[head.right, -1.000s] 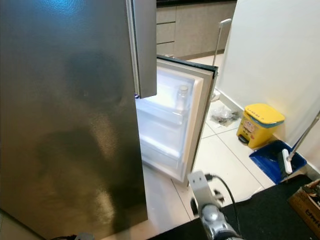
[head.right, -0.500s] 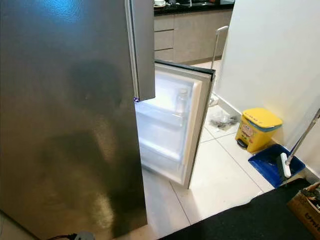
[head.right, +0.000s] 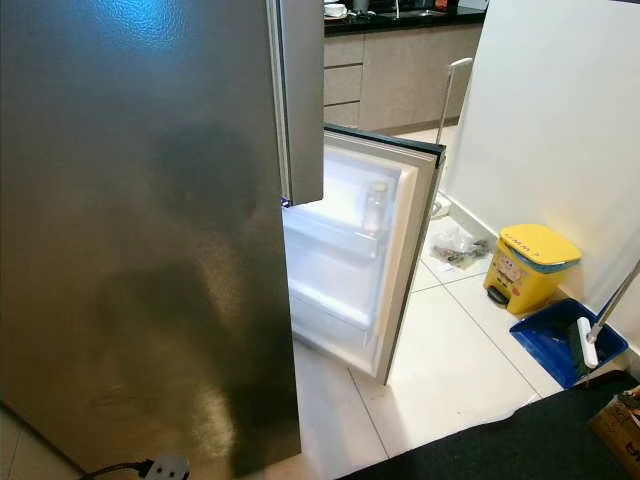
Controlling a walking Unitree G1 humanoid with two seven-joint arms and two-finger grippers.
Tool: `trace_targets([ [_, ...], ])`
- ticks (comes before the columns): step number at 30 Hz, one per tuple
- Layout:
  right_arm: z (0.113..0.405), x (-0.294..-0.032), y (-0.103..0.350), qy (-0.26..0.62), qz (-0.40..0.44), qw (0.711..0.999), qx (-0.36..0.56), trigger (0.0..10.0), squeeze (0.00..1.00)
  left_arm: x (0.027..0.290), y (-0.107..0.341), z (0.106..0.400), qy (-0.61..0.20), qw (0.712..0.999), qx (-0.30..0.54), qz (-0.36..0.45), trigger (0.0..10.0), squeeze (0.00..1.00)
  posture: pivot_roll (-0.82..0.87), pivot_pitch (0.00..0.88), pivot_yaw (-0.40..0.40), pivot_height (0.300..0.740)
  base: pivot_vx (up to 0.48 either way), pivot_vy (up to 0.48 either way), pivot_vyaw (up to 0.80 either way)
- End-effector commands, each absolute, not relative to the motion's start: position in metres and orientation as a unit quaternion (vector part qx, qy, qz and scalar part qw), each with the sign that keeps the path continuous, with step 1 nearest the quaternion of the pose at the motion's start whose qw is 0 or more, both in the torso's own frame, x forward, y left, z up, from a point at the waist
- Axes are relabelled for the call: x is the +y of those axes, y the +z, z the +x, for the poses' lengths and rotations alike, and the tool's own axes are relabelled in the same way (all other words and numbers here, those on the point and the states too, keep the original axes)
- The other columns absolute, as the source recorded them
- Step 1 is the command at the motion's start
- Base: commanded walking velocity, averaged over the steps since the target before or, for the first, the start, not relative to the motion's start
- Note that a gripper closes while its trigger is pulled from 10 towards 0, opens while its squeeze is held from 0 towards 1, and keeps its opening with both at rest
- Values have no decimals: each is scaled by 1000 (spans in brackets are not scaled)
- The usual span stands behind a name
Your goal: Restocking fridge
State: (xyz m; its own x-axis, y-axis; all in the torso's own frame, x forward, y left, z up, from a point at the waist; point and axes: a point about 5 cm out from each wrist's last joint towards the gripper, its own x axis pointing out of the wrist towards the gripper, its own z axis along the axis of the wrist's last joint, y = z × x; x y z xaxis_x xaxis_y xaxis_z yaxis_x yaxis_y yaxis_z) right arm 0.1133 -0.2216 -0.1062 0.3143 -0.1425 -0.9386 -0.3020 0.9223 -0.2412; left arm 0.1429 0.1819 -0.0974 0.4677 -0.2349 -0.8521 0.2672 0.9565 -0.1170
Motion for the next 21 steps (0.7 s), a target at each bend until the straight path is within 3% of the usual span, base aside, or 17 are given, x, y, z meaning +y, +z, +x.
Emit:
trace_targets([
  [1,114,-214,-107,67,-188,788,582,10000,0,179,-99,139,-143,853,502,4,10000,0,42,0,2,740,0,-480,0],
  [21,111,-213,-108,72,-189,784,586,10000,0,182,-100,137,-147,849,507,13,10000,0,39,0,10,740,0,-480,0],
])
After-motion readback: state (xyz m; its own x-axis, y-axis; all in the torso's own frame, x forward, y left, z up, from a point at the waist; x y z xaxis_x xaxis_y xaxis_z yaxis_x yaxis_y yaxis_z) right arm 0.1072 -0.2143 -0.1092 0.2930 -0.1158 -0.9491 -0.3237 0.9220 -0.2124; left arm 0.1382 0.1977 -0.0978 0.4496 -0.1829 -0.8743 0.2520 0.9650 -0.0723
